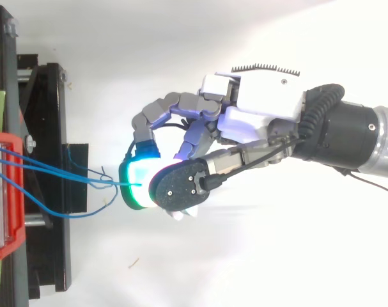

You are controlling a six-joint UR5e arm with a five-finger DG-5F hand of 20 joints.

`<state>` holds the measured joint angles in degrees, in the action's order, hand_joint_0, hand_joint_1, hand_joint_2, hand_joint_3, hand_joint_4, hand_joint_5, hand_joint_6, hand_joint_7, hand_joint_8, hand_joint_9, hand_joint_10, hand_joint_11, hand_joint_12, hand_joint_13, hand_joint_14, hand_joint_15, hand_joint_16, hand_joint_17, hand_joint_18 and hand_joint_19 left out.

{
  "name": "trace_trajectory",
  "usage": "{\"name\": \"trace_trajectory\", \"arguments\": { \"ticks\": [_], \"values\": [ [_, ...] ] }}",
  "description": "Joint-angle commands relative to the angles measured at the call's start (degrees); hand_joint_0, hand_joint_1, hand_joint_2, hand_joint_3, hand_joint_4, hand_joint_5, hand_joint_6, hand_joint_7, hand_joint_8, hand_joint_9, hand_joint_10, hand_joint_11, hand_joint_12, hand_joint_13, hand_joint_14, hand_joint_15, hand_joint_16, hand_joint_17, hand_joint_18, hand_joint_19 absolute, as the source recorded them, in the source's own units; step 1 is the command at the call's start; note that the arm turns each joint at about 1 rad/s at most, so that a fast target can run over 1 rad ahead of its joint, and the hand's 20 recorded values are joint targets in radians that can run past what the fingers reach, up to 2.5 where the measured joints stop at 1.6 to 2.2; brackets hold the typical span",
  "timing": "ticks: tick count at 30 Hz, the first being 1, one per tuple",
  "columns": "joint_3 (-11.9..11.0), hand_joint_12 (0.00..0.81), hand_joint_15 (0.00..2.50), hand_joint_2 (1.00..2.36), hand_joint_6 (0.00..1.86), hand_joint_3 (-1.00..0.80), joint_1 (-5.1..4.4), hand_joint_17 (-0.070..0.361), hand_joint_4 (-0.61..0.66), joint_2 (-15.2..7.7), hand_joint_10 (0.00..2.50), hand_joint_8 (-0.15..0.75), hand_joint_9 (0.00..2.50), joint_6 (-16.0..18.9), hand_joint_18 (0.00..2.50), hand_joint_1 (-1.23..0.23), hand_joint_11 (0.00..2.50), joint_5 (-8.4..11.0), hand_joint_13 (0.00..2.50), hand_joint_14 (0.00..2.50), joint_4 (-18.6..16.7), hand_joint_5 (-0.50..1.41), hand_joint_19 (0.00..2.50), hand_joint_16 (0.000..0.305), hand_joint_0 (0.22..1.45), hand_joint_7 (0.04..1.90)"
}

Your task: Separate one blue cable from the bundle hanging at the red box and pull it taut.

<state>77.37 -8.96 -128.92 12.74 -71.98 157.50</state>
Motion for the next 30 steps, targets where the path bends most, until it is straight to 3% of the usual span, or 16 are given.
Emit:
{"name": "trace_trajectory", "arguments": {
  "ticks": [1,8,15,17,20,22,27,28,29,30],
  "values": [
    [0.0,0.348,1.04,1.01,0.9,-0.39,0.0,0.077,-0.22,0.0,0.02,0.348,1.29,0.0,0.98,-0.86,1.14,0.0,1.24,0.03,0.0,-0.2,0.74,0.034,0.82,1.35],
    [0.0,0.328,1.51,1.01,0.9,-0.38,0.0,0.084,-0.21,0.0,0.02,0.339,1.32,0.0,1.06,-0.86,1.2,0.0,1.38,0.02,0.0,-0.2,0.89,0.037,0.83,1.36],
    [0.1,0.328,1.79,1.01,0.9,-0.38,0.0,0.085,-0.2,0.0,0.02,0.334,1.35,0.0,1.09,-0.86,1.27,0.09,1.44,0.03,0.0,-0.2,0.96,0.038,0.83,1.35],
    [0.1,0.328,1.78,1.01,0.9,-0.38,0.0,0.084,-0.2,0.0,0.02,0.328,1.36,0.0,1.09,-0.86,1.3,0.09,1.39,0.34,0.0,-0.2,1.01,0.038,0.83,1.35],
    [0.1,0.324,1.75,1.01,0.9,-0.38,0.0,0.084,-0.2,0.0,0.01,0.327,1.36,0.0,1.1,-0.87,1.32,0.09,1.34,0.57,0.0,-0.2,1.01,0.037,0.83,1.35],
    [0.0,0.326,1.65,1.01,0.9,-0.38,0.0,0.084,-0.2,0.0,0.01,0.324,1.38,0.0,1.12,-0.87,1.35,0.09,1.28,0.96,0.0,-0.2,1.05,0.038,0.83,1.35],
    [0.1,0.334,1.68,1.01,0.9,-0.38,0.0,0.083,-0.2,0.0,0.01,0.312,1.42,0.0,1.15,-0.87,1.47,0.09,1.25,1.15,0.0,-0.2,1.13,0.037,0.83,1.35],
    [0.1,0.333,1.64,1.01,0.9,-0.38,0.0,0.08,-0.19,0.0,0.0,0.295,1.45,0.0,1.19,-0.87,1.61,0.09,1.21,1.38,0.0,-0.2,1.22,0.035,0.83,1.35],
    [0.0,0.331,1.63,1.01,0.9,-0.37,0.0,0.08,-0.19,0.0,0.03,0.29,1.48,0.0,1.2,-0.87,1.69,0.09,1.19,1.46,0.0,-0.2,1.24,0.035,0.83,1.35],
    [0.0,0.333,1.63,1.01,0.9,-0.36,0.0,0.08,-0.19,0.0,0.24,0.276,1.46,0.0,1.22,-0.87,1.69,0.09,1.17,1.58,0.0,-0.2,1.27,0.036,0.83,1.35]
  ]
}}
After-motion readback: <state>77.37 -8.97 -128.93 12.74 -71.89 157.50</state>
